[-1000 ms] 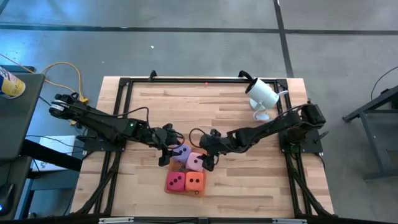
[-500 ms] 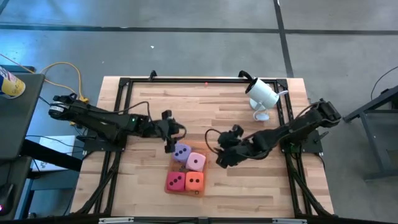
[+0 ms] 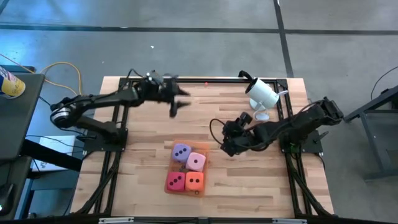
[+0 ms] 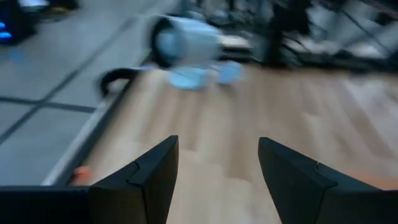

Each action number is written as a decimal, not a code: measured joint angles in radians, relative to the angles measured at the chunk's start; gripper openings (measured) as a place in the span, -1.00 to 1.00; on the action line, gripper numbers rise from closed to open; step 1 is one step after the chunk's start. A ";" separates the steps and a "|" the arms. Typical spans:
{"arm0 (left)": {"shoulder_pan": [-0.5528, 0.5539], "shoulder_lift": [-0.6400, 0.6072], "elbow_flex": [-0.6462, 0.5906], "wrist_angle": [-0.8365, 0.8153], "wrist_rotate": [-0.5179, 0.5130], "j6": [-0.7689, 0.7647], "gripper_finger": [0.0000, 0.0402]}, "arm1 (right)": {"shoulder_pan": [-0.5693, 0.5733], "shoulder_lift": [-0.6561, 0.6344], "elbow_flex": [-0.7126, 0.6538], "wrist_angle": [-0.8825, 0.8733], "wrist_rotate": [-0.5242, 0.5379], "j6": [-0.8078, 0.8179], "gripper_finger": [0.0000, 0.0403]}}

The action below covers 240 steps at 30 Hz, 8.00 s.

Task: Pick & Place Dice
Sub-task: Put the small orange dice into the orange bin

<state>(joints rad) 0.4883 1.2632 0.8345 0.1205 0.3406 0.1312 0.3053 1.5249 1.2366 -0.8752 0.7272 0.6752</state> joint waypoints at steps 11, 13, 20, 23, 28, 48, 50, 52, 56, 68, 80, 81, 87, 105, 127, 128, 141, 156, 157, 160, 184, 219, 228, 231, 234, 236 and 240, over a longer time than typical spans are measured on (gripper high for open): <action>0.147 0.454 0.112 0.302 0.022 -0.206 0.06 | -0.097 -0.023 0.000 -0.044 0.002 -0.121 0.17; 0.141 0.505 0.173 0.251 -0.033 -0.191 0.06 | -0.110 -0.032 -0.001 -0.064 -0.005 -0.126 0.17; 0.099 0.596 0.484 -0.206 -0.298 -0.107 0.06 | -0.145 -0.064 0.000 -0.081 -0.006 -0.149 0.17; 0.100 0.643 0.569 -0.244 -0.300 -0.124 0.06 | -0.152 -0.086 0.000 -0.096 -0.029 -0.149 0.17; 0.133 0.733 0.660 -0.266 -0.273 -0.216 0.06 | -0.148 -0.102 0.000 -0.118 -0.038 -0.128 0.17; 0.107 0.892 0.834 -0.421 -0.406 -0.336 0.06 | -0.107 -0.105 -0.043 -0.140 -0.055 -0.096 0.17; 0.113 0.892 0.834 -0.440 -0.406 -0.377 0.06 | -0.107 -0.105 -0.043 -0.139 -0.055 -0.093 0.17; 0.115 0.899 0.834 -0.438 -0.398 -0.405 0.06 | -0.107 -0.105 -0.043 -0.139 -0.055 -0.092 0.17; 0.114 0.923 0.833 -0.437 -0.399 -0.420 0.06 | -0.107 -0.105 -0.043 -0.138 -0.055 -0.093 0.17; 0.118 0.943 0.846 -0.411 -0.395 -0.439 0.06 | -0.107 -0.105 -0.043 -0.131 -0.054 -0.093 0.17; 0.119 0.960 0.854 -0.402 -0.388 -0.446 0.06 | -0.107 -0.104 -0.043 -0.115 -0.054 -0.093 0.17; 0.119 0.961 0.854 -0.405 -0.388 -0.447 0.06 | -0.107 -0.104 -0.043 -0.115 -0.054 -0.094 0.17; 0.119 0.961 0.858 -0.393 -0.387 -0.476 0.06 | -0.107 -0.104 -0.043 -0.115 -0.054 -0.094 0.17; 0.103 0.776 0.859 -0.671 -0.318 -0.301 0.06 | -0.146 -0.104 -0.043 0.066 -0.048 -0.197 0.17; 0.032 0.454 0.843 -1.337 -0.492 -0.289 0.06 | -0.809 0.079 -0.152 0.931 -0.863 -0.525 0.17; 0.032 0.454 0.840 -1.345 -0.492 -0.289 0.06 | -0.819 0.114 -0.107 0.887 -0.859 -0.536 0.17; 0.012 0.454 0.831 -1.567 -0.591 -0.335 0.06 | -0.923 0.540 0.469 0.329 -0.824 -0.576 0.17; -0.012 0.055 0.512 -1.505 -0.650 -0.346 0.06 | -0.961 0.577 0.477 0.318 -0.810 -0.594 0.17; -0.012 0.012 0.479 -1.471 -0.647 -0.344 0.06 | -0.959 0.584 0.477 0.323 -0.804 -0.596 0.17; -0.012 -0.100 0.382 -1.377 -0.587 -0.342 0.06 | -0.958 0.592 0.483 0.323 -0.819 -0.591 0.17; -0.014 -0.238 0.239 -1.252 -0.505 -0.341 0.06 | -0.962 0.775 0.681 0.203 -0.742 -0.525 0.17; -0.014 -0.237 0.239 -1.204 -0.489 -0.292 0.06 | -0.923 0.856 0.755 0.199 -0.490 -0.789 0.16; -0.014 -0.237 0.230 -1.204 -0.490 -0.284 0.06 | -0.914 0.853 0.755 0.196 -0.447 -0.808 0.16; -0.014 -0.237 0.216 -1.204 -0.492 -0.281 0.06 | -0.905 0.847 0.755 0.221 -0.434 -0.861 0.16; -0.014 -0.237 0.203 -1.203 -0.492 -0.278 0.06 | -0.900 0.834 0.755 0.203 -0.418 -0.886 0.16; -0.014 -0.237 0.197 -1.190 -0.492 -0.278 0.06 | -0.899 0.814 0.754 0.175 -0.419 -0.886 0.17; -0.014 -0.237 0.196 -1.160 -0.492 -0.241 0.06 | -0.898 0.761 0.754 0.114 -0.485 -0.857 0.16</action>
<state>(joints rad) 0.4744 1.0264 1.0302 -1.0399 -0.1513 -0.1093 -0.5928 2.2859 1.9907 -0.7613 0.2419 -0.1821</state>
